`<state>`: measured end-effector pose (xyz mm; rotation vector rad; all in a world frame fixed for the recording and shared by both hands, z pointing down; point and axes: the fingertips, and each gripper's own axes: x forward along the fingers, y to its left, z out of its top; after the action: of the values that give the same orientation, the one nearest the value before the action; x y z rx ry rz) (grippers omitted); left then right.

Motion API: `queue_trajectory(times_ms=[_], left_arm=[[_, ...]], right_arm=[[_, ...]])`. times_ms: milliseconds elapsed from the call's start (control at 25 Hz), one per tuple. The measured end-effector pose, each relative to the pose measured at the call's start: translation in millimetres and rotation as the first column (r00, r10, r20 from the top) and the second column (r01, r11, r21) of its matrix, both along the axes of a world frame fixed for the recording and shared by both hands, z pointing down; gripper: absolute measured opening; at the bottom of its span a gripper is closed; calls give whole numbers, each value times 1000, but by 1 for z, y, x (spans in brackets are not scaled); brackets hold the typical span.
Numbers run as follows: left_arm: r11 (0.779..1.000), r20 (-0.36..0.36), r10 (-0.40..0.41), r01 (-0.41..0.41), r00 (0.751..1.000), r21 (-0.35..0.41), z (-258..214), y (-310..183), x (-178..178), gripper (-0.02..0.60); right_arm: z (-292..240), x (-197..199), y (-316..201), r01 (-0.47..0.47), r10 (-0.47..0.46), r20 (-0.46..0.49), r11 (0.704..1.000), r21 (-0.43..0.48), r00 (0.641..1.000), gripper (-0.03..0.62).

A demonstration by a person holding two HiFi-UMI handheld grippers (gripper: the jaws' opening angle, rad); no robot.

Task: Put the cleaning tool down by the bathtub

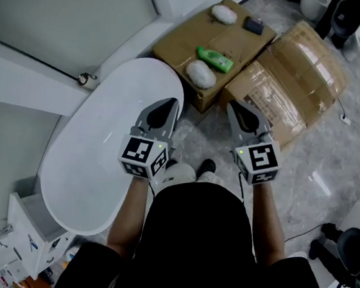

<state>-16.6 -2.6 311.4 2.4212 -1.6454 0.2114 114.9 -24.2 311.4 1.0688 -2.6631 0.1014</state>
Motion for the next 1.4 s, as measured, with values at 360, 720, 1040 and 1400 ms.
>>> queue_trajectory(times_ms=[360, 720, 1040, 1400], left_arm=[[999, -12, 26, -25, 1000, 33, -15, 8, 10, -2], [999, -9, 19, -19, 1000, 38, -15, 15, 10, -2], [999, -11, 10, -9, 1000, 34, -14, 14, 9, -2], [1000, -8, 14, -14, 1000, 22, -11, 12, 13, -2]], right_arm=[[-28, -10, 13, 18, -20, 40, 999, 38, 999, 8], [-29, -10, 20, 21, -23, 58, 999, 32, 998, 8], [-29, -5, 19, 18, -19, 59, 1000, 25, 998, 8], [-27, 0, 14, 8, -10, 60, 1000, 22, 998, 8]])
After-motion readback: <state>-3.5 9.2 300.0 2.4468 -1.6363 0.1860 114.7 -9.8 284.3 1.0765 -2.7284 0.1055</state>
